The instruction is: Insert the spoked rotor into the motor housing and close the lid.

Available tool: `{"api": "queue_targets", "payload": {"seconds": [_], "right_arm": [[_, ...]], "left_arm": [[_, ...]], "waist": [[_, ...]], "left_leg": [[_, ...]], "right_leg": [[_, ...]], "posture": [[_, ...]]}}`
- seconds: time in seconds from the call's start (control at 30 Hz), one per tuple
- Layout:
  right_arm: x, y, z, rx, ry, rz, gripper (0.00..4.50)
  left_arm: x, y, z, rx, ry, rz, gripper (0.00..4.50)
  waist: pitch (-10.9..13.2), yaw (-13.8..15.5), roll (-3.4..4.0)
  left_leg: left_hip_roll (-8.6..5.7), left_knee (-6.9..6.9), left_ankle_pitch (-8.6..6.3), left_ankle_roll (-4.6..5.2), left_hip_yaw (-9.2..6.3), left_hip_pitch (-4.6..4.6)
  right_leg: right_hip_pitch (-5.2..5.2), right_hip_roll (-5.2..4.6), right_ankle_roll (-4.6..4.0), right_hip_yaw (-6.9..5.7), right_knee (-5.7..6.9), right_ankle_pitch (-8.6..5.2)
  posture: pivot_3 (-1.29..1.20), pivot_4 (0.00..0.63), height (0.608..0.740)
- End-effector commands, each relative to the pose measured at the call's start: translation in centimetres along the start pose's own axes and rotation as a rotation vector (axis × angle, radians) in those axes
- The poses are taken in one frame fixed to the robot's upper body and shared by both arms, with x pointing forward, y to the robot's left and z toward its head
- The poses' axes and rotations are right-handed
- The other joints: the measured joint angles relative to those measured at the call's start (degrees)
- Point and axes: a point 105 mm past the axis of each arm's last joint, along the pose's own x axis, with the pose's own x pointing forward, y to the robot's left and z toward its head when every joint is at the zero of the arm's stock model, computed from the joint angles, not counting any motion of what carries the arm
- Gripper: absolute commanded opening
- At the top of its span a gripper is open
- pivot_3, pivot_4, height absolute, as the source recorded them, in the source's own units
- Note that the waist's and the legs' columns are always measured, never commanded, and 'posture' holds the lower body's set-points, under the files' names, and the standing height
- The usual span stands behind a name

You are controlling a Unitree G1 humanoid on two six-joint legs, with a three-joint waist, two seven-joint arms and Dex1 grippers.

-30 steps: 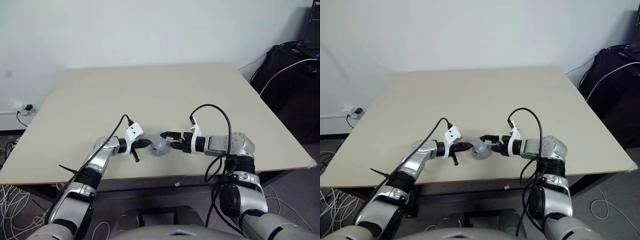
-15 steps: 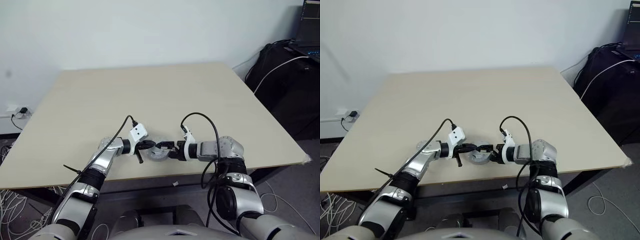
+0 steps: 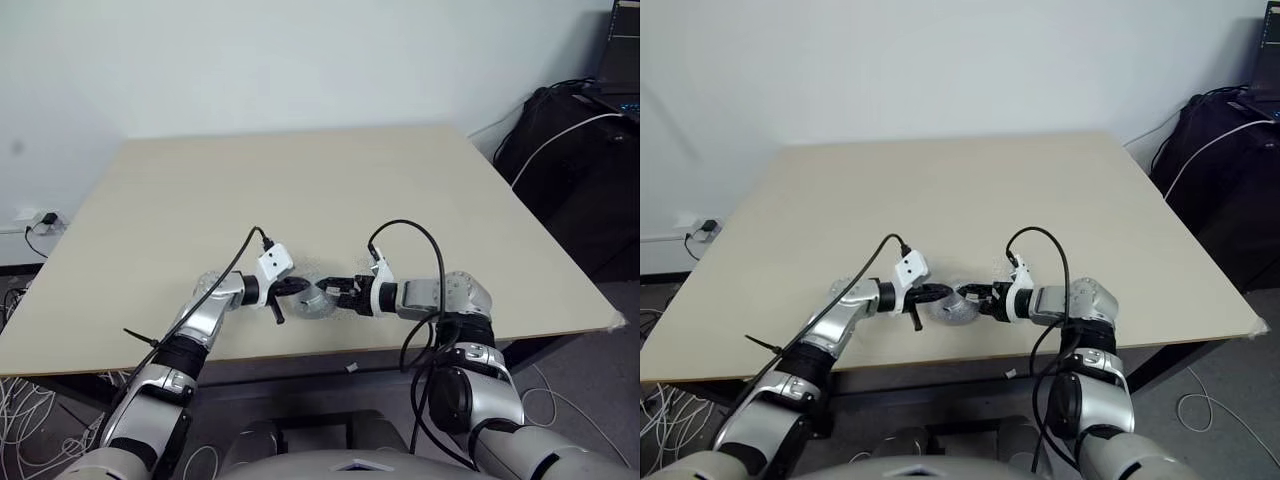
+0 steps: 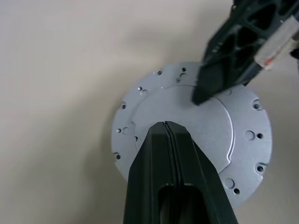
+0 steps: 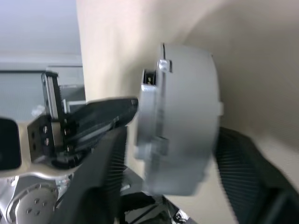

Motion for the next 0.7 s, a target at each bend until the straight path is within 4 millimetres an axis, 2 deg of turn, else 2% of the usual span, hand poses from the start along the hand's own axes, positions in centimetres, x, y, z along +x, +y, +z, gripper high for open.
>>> {"api": "queue_targets", "payload": {"seconds": [0.03, 0.3, 0.57, 0.7], "right_arm": [[0.3, 5.1, 0.8, -0.081, -0.018, 0.21, 2.07], [0.2, 5.2, 0.8, -0.089, -0.01, 0.205, 2.07], [0.2, 3.8, 0.0, -0.11, 0.042, 0.089, 2.07], [0.0, 4.4, 0.3, -0.103, 0.026, 0.127, 2.07]], "left_arm": [[1.0, -1.8, -1.6, -0.036, 0.06, -0.07, 0.0], [1.0, -1.8, -1.7, -0.04, 0.06, -0.065, 0.0], [0.9, -1.8, -1.7, -0.046, 0.059, -0.059, 0.0], [0.9, -1.7, -1.7, -0.047, 0.057, -0.053, 0.0]], "waist": [[0.0, 0.24, 0.0], [0.0, 0.31, 0.0], [0.0, 0.52, 0.01], [0.0, 0.63, 0.01]], "left_leg": [[-0.01, 0.0, 0.0, 0.0, 0.0, 0.0], [-0.02, 0.0, 0.0, 0.0, 0.0, 0.0], [-0.03, 0.0, 0.0, 0.0, 0.0, -0.01], [-0.03, 0.0, 0.0, 0.0, 0.0, -0.01]], "right_leg": [[0.01, -0.01, 0.0, 0.0, 0.0, 0.0], [0.0, -0.01, 0.0, 0.0, -0.02, 0.0], [0.0, -0.02, 0.0, 0.0, -0.02, 0.0], [0.0, -0.02, -0.01, 0.0, -0.02, 0.0]], "posture": [[0.0, 0.0, 0.74], [0.0, 0.0, 0.74], [0.0, 0.0, 0.74], [0.0, 0.0, 0.74]]}}
